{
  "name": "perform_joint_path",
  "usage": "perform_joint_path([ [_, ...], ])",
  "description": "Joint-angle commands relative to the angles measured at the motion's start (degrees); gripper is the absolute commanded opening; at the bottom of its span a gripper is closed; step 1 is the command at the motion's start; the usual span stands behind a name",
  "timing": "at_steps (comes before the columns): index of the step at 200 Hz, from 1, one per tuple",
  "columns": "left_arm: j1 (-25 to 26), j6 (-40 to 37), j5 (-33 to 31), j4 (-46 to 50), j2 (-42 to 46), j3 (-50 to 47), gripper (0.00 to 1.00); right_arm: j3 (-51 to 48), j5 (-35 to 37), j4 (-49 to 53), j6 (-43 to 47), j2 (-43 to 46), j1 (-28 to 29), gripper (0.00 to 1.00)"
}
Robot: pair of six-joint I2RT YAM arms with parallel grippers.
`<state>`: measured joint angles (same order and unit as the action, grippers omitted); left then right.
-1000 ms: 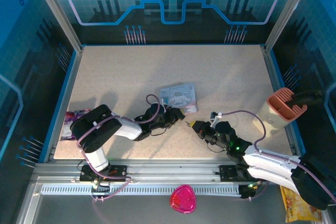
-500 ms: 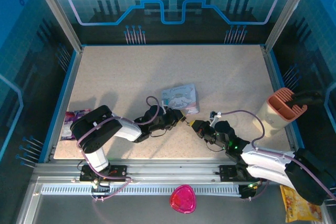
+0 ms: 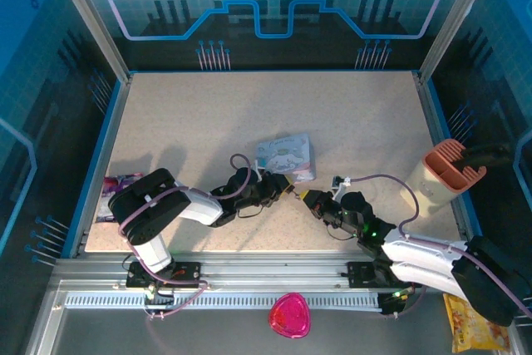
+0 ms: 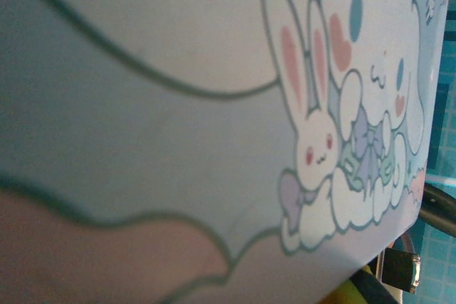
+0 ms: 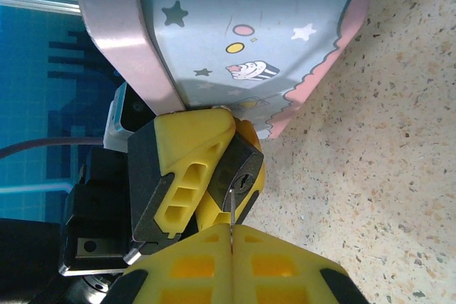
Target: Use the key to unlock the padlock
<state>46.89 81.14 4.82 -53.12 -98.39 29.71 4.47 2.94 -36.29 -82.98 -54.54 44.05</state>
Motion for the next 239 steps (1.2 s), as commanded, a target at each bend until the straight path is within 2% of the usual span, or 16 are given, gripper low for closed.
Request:
perform_joint_path([
  [1,0.9,1.8,1.9,-5.5,2.3,-0.5,0.02,-0.5,1.3,0.3,-0.3,1.3,-0.6,0.00],
  [91,0.9,0.7,0.7,-3.5,4.1,-0.8,0.02,-0.8,2.4,5.2,-0.2,6.1,0.1,0.00],
  [191,1.0,1.5,1.7,-5.4,3.6,-0.9,0.02,-0.3,1.8,0.5,-0.6,1.7,0.5,0.00],
  [239,1.1,0.8,1.4,-4.3,4.3,-1.0,0.02,1.0,2.1,2.2,0.2,2.5,0.9,0.00],
])
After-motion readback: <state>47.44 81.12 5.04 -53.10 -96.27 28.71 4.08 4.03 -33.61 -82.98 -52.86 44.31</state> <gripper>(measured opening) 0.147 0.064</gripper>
